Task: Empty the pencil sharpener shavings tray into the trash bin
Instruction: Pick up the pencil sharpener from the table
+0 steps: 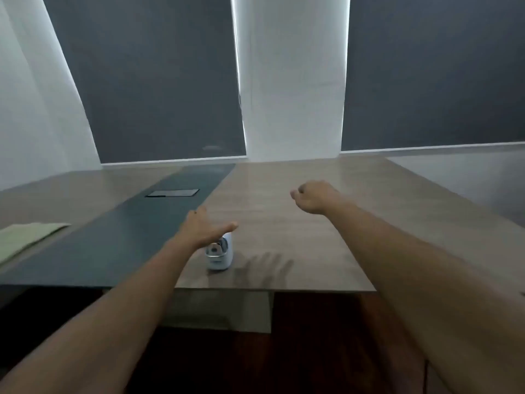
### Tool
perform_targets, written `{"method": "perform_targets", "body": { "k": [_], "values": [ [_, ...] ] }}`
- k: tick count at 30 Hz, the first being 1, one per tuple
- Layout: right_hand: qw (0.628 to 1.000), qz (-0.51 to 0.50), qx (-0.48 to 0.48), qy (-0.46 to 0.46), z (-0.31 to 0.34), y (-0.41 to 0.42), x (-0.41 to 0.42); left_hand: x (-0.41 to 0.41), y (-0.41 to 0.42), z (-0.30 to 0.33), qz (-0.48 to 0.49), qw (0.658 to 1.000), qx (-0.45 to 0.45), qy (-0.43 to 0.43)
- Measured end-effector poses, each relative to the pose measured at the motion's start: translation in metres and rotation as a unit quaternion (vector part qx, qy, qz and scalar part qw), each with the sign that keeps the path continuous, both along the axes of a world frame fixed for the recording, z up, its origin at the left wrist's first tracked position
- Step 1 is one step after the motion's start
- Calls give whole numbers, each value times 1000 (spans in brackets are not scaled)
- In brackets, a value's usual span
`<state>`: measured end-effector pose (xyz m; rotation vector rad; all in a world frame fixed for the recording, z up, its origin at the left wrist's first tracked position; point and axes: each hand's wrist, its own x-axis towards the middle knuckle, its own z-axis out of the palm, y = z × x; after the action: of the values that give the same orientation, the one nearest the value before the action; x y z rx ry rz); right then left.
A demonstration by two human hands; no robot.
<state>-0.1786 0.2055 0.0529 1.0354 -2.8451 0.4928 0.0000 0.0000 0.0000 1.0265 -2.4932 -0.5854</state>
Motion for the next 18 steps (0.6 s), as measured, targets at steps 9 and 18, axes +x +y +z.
{"method": "perform_targets", "body": {
  "k": [9,18],
  "values": [
    [976,66,-187,-90,-82,-8,33,-4,13,-59,103,978,62,168],
    [864,19,-249,-438,-83,-21,48,-32,15,-41,40,801,479,358]
  ]
}}
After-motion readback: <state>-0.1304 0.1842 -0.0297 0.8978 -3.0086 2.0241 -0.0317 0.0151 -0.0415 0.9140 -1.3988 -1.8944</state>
